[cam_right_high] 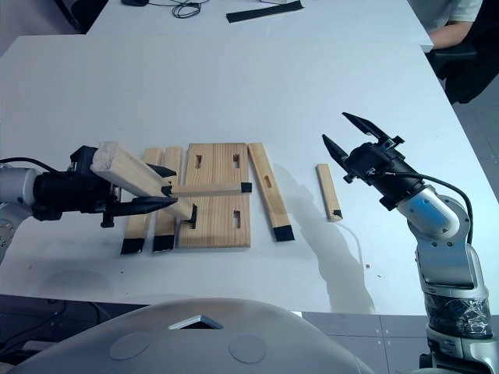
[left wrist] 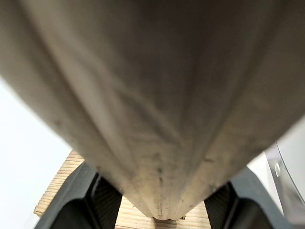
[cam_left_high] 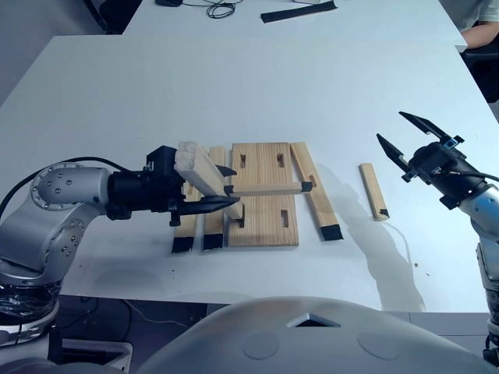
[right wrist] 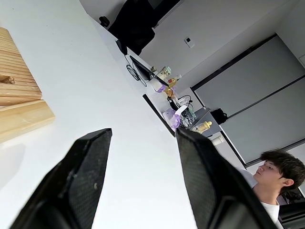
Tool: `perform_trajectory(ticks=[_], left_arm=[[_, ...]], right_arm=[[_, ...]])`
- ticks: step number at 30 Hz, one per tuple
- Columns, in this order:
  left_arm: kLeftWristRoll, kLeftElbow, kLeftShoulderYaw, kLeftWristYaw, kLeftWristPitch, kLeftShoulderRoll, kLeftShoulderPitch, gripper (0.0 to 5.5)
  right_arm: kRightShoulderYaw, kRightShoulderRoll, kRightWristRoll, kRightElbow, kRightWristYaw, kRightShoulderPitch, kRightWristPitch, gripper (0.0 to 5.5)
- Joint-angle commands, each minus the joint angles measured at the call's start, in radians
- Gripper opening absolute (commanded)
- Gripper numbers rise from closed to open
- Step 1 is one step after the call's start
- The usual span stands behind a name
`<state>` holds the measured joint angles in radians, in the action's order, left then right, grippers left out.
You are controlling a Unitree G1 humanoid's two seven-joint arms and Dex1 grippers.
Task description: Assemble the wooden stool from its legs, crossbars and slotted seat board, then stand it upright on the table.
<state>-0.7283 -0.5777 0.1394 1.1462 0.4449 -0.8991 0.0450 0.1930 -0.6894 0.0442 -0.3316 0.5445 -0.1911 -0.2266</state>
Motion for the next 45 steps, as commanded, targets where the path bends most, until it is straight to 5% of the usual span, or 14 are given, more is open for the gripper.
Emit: perform_trajectory(ticks=[1, 45], left_arm=[[0.018, 0.003, -0.007, 0.008, -0.006, -0.005, 0.015, 2.09], [0.037, -0.014, -0.005, 0.014, 0.002, -0.039, 0.032, 2.09]], right_arm=[[-0.001, -0.011, -0.003, -0.013, 0.016, 0.000, 0.011, 2.46], [-0.030, 0.055, 0.054, -0.045, -0.052, -0.030, 0.011, 2.46]])
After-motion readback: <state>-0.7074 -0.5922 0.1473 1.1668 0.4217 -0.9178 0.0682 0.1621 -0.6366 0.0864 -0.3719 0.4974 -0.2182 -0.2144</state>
